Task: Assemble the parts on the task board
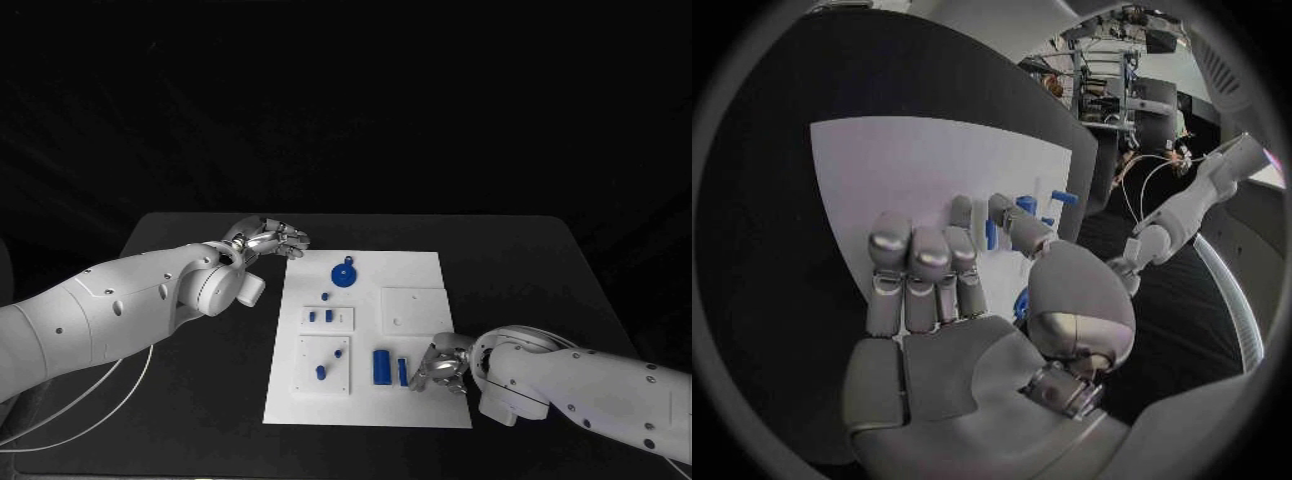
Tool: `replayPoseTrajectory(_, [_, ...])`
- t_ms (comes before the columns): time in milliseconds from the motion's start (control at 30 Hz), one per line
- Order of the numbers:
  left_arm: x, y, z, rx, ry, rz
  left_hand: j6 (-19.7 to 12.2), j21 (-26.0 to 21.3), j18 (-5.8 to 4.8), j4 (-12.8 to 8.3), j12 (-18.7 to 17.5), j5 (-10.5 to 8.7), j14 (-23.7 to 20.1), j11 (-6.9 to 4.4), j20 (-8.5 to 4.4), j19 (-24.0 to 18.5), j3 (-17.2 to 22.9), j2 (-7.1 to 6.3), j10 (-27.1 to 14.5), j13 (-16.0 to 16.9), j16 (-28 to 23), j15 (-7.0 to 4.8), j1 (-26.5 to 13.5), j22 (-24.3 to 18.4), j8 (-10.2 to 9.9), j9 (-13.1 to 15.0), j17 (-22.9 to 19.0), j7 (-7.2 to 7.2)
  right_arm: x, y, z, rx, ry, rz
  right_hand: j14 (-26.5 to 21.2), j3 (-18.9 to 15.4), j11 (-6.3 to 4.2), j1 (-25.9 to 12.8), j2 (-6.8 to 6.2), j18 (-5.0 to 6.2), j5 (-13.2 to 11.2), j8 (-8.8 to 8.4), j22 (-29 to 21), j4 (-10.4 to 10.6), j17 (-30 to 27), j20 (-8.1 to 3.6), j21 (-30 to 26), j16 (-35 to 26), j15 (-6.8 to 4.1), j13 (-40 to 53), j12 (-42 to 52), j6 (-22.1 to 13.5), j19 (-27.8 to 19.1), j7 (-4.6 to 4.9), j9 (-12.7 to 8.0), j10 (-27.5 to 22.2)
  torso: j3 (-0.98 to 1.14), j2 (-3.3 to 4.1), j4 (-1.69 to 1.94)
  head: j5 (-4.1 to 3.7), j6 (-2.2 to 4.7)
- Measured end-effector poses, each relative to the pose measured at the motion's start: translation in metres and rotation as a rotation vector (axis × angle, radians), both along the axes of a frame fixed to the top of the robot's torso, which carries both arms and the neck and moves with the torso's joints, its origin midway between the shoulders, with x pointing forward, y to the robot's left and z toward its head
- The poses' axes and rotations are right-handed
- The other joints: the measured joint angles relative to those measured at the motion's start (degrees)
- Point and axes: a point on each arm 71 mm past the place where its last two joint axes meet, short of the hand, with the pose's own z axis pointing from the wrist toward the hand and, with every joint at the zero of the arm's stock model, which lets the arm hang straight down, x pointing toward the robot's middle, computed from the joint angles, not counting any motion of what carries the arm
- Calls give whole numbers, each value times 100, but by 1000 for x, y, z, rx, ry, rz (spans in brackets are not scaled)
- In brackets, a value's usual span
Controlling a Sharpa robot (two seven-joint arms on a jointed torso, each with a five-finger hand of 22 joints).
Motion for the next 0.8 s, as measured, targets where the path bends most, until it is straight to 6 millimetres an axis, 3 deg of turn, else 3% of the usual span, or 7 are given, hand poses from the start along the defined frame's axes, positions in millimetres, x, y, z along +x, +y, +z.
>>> replayPoseTrajectory(100, [0,0,0,-1,-2,0,0,0,0,0,0,0,0,0,0,0,0,0,0,0,0,0,0,0,0,0,0,0,5,-6,2,34,9,-28,-88,-85,99,24,-218,26,-83,-160,0,85,-23,10,-101,-76,80,-122,-211,-159,-95,-28,-11,-318,0,-2,-4,-4,49])
replayPoseTrajectory(200, [0,0,0,-4,-5,2,0,0,0,0,0,0,0,0,0,0,0,0,0,0,0,0,0,0,0,0,5,0,12,-13,9,72,4,-50,-159,-279,177,-1,-278,35,36,-261,0,99,-23,47,-166,-113,151,-124,-217,-449,-158,177,-111,-444,2,-2,-8,-17,111])
replayPoseTrajectory(267, [0,1,0,-9,-7,9,0,0,0,0,0,0,0,0,0,0,0,0,0,1,0,0,0,6,0,0,8,0,22,-17,18,104,-17,-64,-187,-583,188,-42,-292,35,231,-216,0,18,-23,38,-205,-130,179,-131,-217,-514,-223,208,-33,-509,5,-5,-8,-27,150])
replayPoseTrajectory(400, [2,5,1,-19,-10,29,0,-15,-1,0,0,0,20,0,0,0,0,0,0,1,0,20,0,13,6,0,28,0,48,-27,39,195,-90,-107,-273,-1055,176,0,-124,37,567,-175,0,-59,-27,46,-289,-174,180,-185,-226,-615,-320,250,51,-584,5,-18,-23,-46,275])
replayPoseTrajectory(567, [6,10,2,-38,-15,61,0,-23,0,-1,0,0,20,-4,0,0,1,0,4,1,-26,20,0,15,28,1,34,0,93,-42,68,352,-220,-201,-465,-1205,167,296,146,35,667,-139,-49,-62,-201,103,-566,-472,189,-349,-413,-727,-576,341,89,-736,4,-66,-49,-40,406])
replayPoseTrajectory(667, [9,15,6,-54,-25,85,0,-23,-1,-1,0,0,20,-21,0,0,1,0,21,1,-69,20,0,22,28,1,43,0,117,-45,82,436,-293,-253,-632,-1232,202,453,206,34,668,-139,-175,-53,-397,204,-858,-803,213,-558,-647,-777,-781,370,98,-888,10,-110,-67,-8,470])
replayPoseTrajectory(800, [15,22,14,-95,-37,114,0,-56,-5,14,0,0,-2,-21,0,0,-14,-32,21,0,-109,42,-32,27,27,1,44,0,141,-47,96,534,-369,-310,-1135,-1056,374,695,253,36,519,-211,-469,-41,-774,446,-1545,-1531,405,-983,-1185,-999,-1323,531,87,-1399,28,-164,-90,30,556])
